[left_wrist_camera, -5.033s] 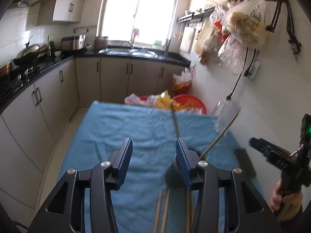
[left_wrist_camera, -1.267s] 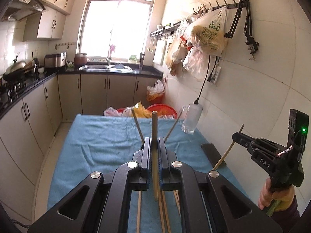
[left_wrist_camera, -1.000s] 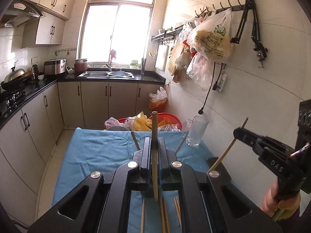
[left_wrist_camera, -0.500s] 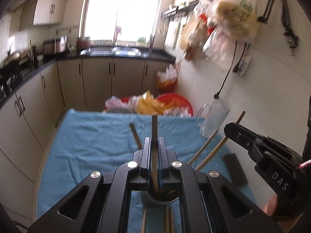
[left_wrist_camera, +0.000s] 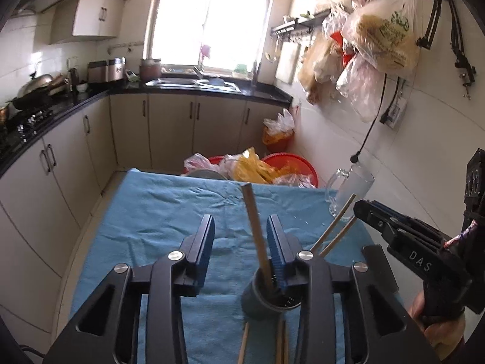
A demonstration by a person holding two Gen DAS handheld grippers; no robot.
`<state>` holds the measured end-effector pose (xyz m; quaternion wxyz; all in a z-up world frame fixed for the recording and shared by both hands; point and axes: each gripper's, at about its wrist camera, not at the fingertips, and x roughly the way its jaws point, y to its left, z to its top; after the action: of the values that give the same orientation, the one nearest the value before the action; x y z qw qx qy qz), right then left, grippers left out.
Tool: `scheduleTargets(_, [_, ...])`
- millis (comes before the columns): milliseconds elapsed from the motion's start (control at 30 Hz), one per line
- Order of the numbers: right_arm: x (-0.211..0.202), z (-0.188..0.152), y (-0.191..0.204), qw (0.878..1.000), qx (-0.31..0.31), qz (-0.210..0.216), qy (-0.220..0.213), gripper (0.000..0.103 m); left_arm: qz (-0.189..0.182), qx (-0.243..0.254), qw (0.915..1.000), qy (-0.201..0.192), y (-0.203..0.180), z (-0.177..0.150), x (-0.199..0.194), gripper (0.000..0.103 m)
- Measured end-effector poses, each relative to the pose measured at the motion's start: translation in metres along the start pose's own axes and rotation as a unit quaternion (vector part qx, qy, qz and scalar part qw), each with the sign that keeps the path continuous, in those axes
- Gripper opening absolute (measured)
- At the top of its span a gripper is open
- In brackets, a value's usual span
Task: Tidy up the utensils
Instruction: 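Open the left tool in the cup while the right tool releases its chopstick, then close the left tool on a chopstick while the right tool grasps another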
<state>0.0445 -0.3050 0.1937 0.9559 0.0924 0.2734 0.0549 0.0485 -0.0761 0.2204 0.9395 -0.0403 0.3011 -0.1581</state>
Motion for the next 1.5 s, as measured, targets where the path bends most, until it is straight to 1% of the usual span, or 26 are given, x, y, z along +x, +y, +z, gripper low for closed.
scheduleTargets(100, [-0.016,0.000,0.001,1.000,-0.003,-0.005,-0.009,0.038,0.007,-0.004,0.9999,-0.013,0.006,-0.004,-0.019,0.039])
scheduleTargets(133, [-0.021,0.000,0.002,1.000,-0.004,-0.008,-0.011,0.041,0.009,-0.006,0.9998,-0.017,0.008,-0.006,-0.025,0.040])
scheduleTargets(233, [-0.043,-0.007,0.000,1.000,-0.005,-0.015,-0.020,0.050,0.020,-0.013,0.9993,-0.030,0.014,-0.015,-0.045,0.047])
scheduleTargets(267, [-0.048,-0.009,-0.001,1.000,-0.006,-0.017,-0.021,0.051,0.022,-0.016,0.9991,-0.033,0.017,-0.018,-0.051,0.050])
scheduleTargets(300, [-0.054,-0.014,-0.003,1.000,-0.007,-0.020,-0.020,0.053,0.025,-0.022,0.9989,-0.035,0.020,-0.024,-0.056,0.053])
scheduleTargets(367, [-0.062,-0.023,-0.007,1.000,-0.009,-0.027,-0.014,0.057,0.027,-0.030,0.9987,-0.030,0.024,-0.033,-0.059,0.056])
scheduleTargets(467, [-0.066,-0.045,-0.016,0.999,-0.009,-0.039,0.007,0.059,0.030,-0.038,0.9988,-0.002,0.029,-0.055,-0.053,0.056])
scheduleTargets(567, [-0.059,-0.077,-0.030,0.998,-0.005,-0.047,0.051,0.060,0.034,-0.033,0.9979,0.044,0.029,-0.082,-0.037,0.056])
scheduleTargets(633, [-0.047,-0.107,-0.038,0.994,-0.007,-0.051,0.094,0.060,0.032,-0.021,0.9964,0.076,0.026,-0.102,-0.023,0.056])
scheduleTargets(700, [-0.032,-0.133,-0.043,0.989,-0.010,-0.051,0.137,0.059,0.031,0.001,0.9935,0.110,0.020,-0.121,-0.006,0.056])
scheduleTargets(767, [-0.020,-0.152,-0.046,0.985,-0.015,-0.049,0.168,0.050,0.028,0.018,0.9904,0.134,0.014,-0.133,0.008,0.056])
scheduleTargets(800, [-0.012,-0.163,-0.046,0.981,-0.022,-0.047,0.187,0.043,0.023,0.028,0.9881,0.150,0.010,-0.141,0.016,0.056])
scheduleTargets(833, [-0.006,-0.170,-0.046,0.979,-0.025,-0.045,0.199,0.040,0.018,0.039,0.9853,0.166,0.006,-0.148,0.025,0.056])
scheduleTargets(867, [-0.002,-0.176,-0.045,0.977,-0.027,-0.044,0.207,0.039,0.015,0.046,0.9832,0.176,0.004,-0.152,0.031,0.056])
scheduleTargets(933, [0.009,-0.185,-0.044,0.974,-0.031,-0.038,0.223,0.034,0.011,0.057,0.9787,0.197,0.001,-0.161,0.045,0.054])
scheduleTargets(967, [0.015,-0.189,-0.045,0.972,-0.033,-0.037,0.231,0.033,0.009,0.060,0.9768,0.205,-0.001,-0.165,0.051,0.051])
scheduleTargets(1067, [0.026,-0.197,-0.046,0.969,-0.035,-0.041,0.240,0.028,-0.002,0.064,0.9719,0.227,-0.004,-0.172,0.071,0.048])
scheduleTargets(1133, [0.029,-0.194,-0.049,0.971,-0.028,-0.038,0.235,0.027,-0.001,0.066,0.9694,0.237,-0.005,-0.175,0.082,0.043])
scheduleTargets(1167, [0.031,-0.194,-0.050,0.971,-0.025,-0.038,0.235,0.026,0.000,0.067,0.9679,0.242,-0.005,-0.176,0.089,0.038])
scheduleTargets(1200, [0.033,-0.192,-0.052,0.971,-0.023,-0.042,0.235,0.023,-0.001,0.069,0.9656,0.251,-0.005,-0.177,0.097,0.032])
scheduleTargets(1233, [0.035,-0.193,-0.053,0.970,-0.023,-0.045,0.236,0.018,0.002,0.073,0.9660,0.248,-0.005,-0.176,0.099,0.031])
scheduleTargets(1267, [0.039,-0.193,-0.054,0.968,-0.024,-0.050,0.244,0.016,0.005,0.081,0.9668,0.243,-0.007,-0.175,0.100,0.030])
scheduleTargets(1300, [0.041,-0.193,-0.054,0.969,-0.025,-0.052,0.240,0.015,0.005,0.087,0.9652,0.246,-0.010,-0.174,0.103,0.027])
scheduleTargets(1500, [0.048,-0.189,-0.049,0.968,-0.030,-0.058,0.243,0.015,0.005,0.097,0.9658,0.240,-0.014,-0.170,0.110,0.026])
